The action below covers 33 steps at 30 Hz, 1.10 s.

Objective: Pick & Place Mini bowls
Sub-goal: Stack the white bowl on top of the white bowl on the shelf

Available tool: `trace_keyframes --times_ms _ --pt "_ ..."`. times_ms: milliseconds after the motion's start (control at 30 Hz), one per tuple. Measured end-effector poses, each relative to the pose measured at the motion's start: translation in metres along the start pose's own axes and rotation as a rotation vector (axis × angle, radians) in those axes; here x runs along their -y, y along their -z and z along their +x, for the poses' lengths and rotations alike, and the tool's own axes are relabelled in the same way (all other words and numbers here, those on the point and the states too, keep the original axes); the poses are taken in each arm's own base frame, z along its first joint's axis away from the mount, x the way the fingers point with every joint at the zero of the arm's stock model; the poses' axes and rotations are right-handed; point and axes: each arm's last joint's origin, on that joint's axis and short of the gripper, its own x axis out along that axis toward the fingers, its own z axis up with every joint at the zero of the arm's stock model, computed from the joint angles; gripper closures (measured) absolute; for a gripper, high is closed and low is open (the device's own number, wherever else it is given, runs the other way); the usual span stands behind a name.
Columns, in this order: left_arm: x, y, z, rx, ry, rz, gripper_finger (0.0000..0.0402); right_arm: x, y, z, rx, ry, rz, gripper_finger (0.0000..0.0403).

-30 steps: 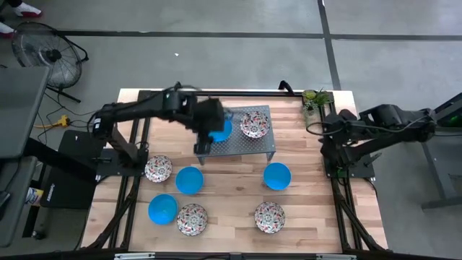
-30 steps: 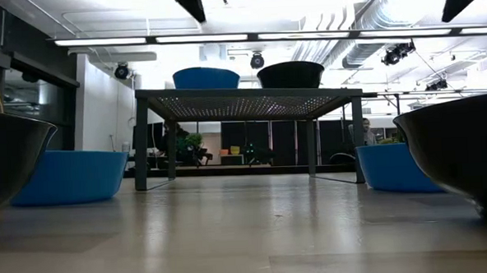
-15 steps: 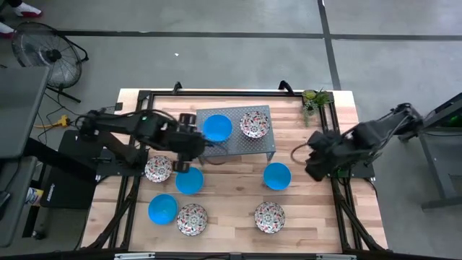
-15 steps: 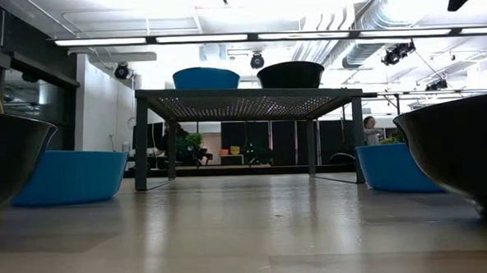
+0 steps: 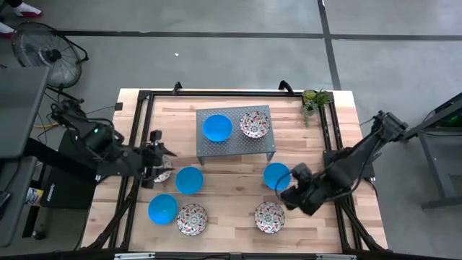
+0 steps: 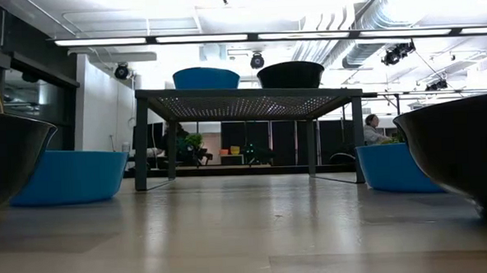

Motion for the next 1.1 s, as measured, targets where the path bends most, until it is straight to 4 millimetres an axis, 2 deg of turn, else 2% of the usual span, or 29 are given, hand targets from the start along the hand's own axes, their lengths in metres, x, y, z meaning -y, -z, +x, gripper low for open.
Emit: trace_keyframes --times_ms 267,600,800,1100 --pt "0.015 0.040 0.003 0.080 0.120 0.040 0.0205 -0.021 0.022 0.045 -0.164 0.087 0.099 0.0279" --pt "0.026 0.049 0.000 0.092 0.142 0.059 0.0205 -0.033 0.035 0.085 -0.208 0.138 0.169 0.0279" --pt "0.029 0.050 -0.003 0.109 0.134 0.069 0.0205 -0.035 0.037 0.091 -0.205 0.143 0.178 0.0276" --pt "0.029 0.051 -0.003 0.108 0.131 0.066 0.0205 -0.035 0.036 0.093 -0.166 0.140 0.184 0.0225"
